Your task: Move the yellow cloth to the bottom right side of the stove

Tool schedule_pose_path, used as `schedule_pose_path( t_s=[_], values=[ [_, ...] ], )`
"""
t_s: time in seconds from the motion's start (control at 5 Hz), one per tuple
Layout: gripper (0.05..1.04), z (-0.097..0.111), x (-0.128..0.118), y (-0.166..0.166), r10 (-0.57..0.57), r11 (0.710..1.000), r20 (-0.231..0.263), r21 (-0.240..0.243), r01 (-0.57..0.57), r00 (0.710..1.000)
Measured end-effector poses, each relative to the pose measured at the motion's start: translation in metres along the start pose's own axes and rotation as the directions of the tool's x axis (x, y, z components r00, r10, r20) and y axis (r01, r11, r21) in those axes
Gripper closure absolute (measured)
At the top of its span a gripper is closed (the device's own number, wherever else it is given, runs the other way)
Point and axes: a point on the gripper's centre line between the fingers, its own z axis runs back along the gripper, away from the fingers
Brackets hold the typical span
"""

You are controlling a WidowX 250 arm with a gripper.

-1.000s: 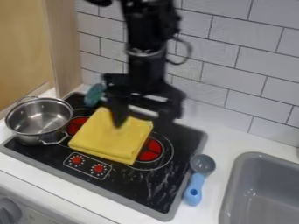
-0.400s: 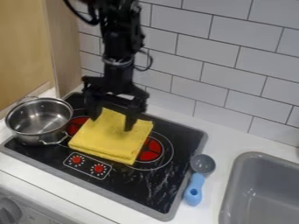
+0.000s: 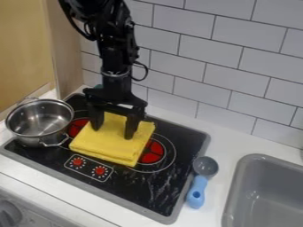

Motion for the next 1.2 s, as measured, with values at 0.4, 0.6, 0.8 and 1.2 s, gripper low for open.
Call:
schedule_pose_path(
  t_s=[0.4, 0.6, 0.8, 1.2],
  values=[
    [0.083, -0.005, -0.008, -0.008, 0.007, 1.0, -0.013, -0.017, -0.007, 1.0],
    [0.083, -0.005, -0.021, -0.016, 0.017, 1.0, -0.034, -0.007, -0.017, 0.999],
    [0.083, -0.003, -0.035, -0.026, 0.018, 1.0, -0.052, 0.016, -0.018, 0.998],
    [0.083, -0.005, -0.056, -0.042, 0.0, 1.0, -0.064, 0.026, 0.001, 0.998]
  ],
)
